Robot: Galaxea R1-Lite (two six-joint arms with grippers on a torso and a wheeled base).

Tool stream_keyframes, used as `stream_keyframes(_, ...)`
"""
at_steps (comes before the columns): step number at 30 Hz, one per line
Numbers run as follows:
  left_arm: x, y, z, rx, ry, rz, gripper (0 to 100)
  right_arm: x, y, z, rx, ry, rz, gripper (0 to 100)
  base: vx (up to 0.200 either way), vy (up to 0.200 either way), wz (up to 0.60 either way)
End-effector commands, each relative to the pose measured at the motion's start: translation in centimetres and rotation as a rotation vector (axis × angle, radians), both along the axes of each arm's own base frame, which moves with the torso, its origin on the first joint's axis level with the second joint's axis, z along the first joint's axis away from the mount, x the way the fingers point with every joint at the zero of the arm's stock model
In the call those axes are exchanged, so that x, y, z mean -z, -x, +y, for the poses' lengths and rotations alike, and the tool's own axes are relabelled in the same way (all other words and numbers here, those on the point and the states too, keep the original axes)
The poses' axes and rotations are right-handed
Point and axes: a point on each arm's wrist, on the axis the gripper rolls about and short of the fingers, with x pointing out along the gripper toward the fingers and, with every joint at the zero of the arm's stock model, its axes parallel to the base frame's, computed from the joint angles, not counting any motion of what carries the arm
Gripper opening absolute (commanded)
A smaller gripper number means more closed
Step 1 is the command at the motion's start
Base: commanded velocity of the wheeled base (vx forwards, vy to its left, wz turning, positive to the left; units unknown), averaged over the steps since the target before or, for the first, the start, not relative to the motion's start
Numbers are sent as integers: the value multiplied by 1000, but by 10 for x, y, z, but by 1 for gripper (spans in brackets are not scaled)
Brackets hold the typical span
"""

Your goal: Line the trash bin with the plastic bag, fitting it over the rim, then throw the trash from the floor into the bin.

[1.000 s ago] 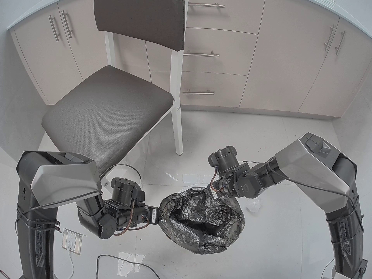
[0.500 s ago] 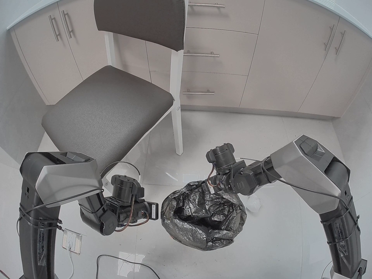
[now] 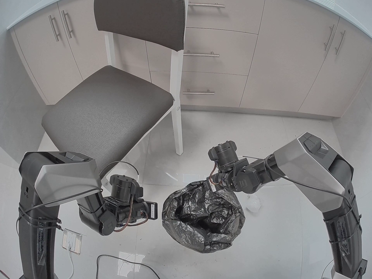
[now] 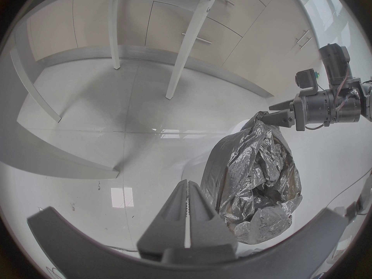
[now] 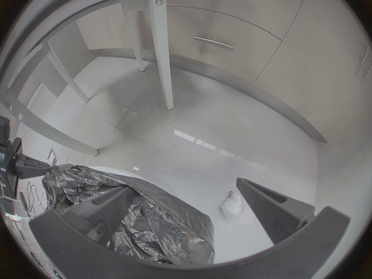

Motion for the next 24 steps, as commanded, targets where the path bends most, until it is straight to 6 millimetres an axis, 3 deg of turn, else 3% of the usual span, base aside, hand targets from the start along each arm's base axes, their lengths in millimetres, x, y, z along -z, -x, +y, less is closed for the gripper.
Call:
stream_keyframes(1, -2, 0, 0, 0, 1, -3, 0, -4, -2, -1, 4, -7, -11, 100, 0, 0, 0)
stream_keyframes(15, 3, -2, -1, 2, 8, -17, 0, 0, -18, -6, 28, -23, -31, 100, 0, 0, 0)
stream_keyframes(24, 10, -4, -2, 3, 8, -20, 0, 30, -26, -6, 29, -11, -10, 100, 0, 0, 0)
